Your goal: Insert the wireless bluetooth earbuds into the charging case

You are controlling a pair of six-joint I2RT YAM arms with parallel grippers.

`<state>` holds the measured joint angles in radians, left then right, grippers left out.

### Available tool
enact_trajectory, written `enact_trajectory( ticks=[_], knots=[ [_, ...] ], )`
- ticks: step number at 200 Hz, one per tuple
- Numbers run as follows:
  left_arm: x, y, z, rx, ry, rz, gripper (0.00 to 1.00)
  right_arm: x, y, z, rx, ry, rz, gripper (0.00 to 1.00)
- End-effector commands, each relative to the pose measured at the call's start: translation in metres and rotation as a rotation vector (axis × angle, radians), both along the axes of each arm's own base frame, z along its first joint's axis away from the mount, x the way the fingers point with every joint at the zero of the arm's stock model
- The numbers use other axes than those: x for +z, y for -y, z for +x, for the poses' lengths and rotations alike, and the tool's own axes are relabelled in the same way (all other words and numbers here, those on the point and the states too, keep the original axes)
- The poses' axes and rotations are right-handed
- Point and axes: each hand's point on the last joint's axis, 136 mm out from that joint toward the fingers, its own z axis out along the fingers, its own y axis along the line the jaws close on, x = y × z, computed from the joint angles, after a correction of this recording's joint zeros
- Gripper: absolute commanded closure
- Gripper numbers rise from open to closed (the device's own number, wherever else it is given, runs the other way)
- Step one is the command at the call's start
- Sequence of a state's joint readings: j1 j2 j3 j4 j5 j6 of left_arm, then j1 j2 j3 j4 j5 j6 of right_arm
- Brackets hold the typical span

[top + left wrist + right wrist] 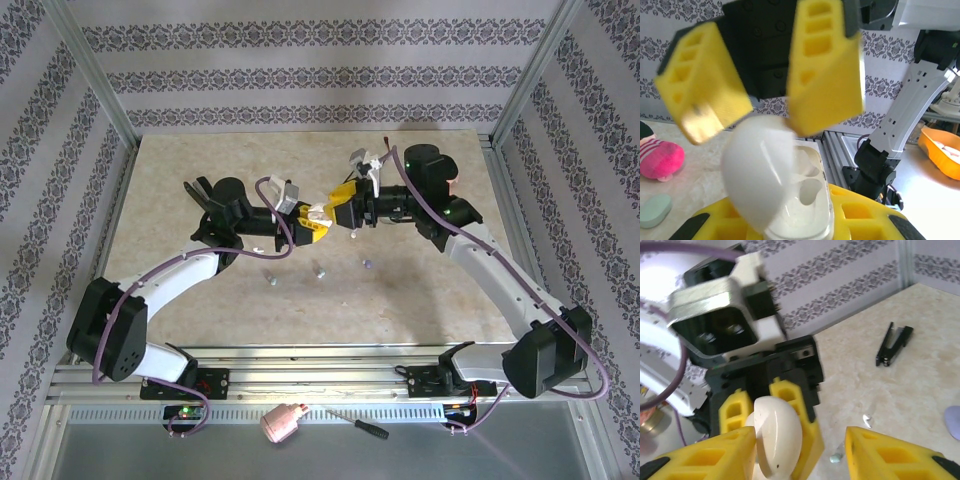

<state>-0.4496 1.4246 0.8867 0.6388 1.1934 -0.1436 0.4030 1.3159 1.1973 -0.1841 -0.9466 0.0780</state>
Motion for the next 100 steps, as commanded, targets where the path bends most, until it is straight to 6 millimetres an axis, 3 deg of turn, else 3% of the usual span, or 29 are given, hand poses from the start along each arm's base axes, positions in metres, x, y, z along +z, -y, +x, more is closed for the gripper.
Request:
enact_trajectory(
  ticks=[1,24,53,72,85,100],
  knots=[
    [0.006,-0.001,0.002,0.006,0.124,-0.005,1.00,0.007,0.004,0.024,-0.094,0.004,-0.002,0.48],
    [-0.007,-0.003,0.013,0.073,0.157,0.052,1.00,0.012,0.005,0.032,-0.109,-0.003,0.007,0.41],
    [-0.020,-0.007,0.025,0.165,0.220,0.106,1.00,0.020,0.005,0.026,-0.081,0.029,0.037,0.31],
    [-0.031,-0.011,0.033,0.223,0.262,0.146,1.00,0.027,0.007,0.025,-0.103,0.045,0.063,0.19],
    [-0.040,-0.013,0.034,0.232,0.297,0.179,1.00,0.029,0.012,0.030,-0.164,0.049,0.079,0.03],
    [-0.046,-0.014,0.035,0.240,0.312,0.201,1.00,0.029,0.026,0.045,-0.309,0.064,0.107,0.02]
  ],
)
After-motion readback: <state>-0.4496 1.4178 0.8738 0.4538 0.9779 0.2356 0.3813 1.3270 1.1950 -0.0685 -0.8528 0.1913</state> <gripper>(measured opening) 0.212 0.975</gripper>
